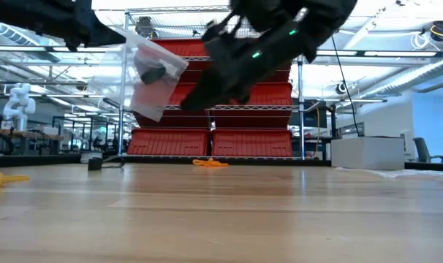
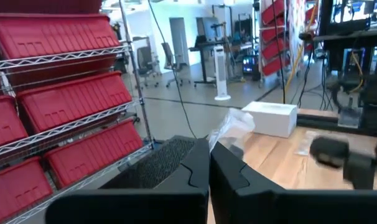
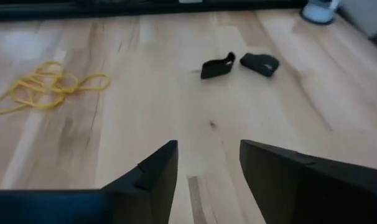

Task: Sort rubber bands
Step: Put the left black rubber band on the zip bag

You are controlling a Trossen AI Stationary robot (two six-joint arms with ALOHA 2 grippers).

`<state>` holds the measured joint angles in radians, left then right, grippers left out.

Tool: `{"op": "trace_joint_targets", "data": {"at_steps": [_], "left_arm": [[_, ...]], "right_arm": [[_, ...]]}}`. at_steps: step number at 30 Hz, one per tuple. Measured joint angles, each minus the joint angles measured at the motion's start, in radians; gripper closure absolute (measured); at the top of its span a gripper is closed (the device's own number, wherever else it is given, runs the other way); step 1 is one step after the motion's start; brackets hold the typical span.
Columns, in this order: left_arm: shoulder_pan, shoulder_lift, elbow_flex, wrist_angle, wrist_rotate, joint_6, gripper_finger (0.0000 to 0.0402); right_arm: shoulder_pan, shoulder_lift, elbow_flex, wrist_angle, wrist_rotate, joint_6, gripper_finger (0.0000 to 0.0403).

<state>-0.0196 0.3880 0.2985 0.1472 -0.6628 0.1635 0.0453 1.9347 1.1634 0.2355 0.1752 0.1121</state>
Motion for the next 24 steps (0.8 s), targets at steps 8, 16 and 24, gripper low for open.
{"op": "trace_joint_targets", "data": {"at_steps": [8, 16, 24], "left_arm": [[0.000, -0.078, -0.014, -0.013, -0.030, 0.004, 0.0401], [0.000, -0.109, -0.014, -0.061, -0.031, 0.003, 0.0401], [0.000, -0.109, -0.014, -0.060, -0.031, 0.002, 0.0401]], "right_arm": [[-0.013, 0.290, 0.358, 0.000, 0.009, 0.037, 0.0173], [-0.027, 0.492, 0.631, -0.010, 0.058, 0.053, 0.0143], [-0.033, 0.640, 0.806, -0.094, 0.067, 0.096, 0.0142]]}}
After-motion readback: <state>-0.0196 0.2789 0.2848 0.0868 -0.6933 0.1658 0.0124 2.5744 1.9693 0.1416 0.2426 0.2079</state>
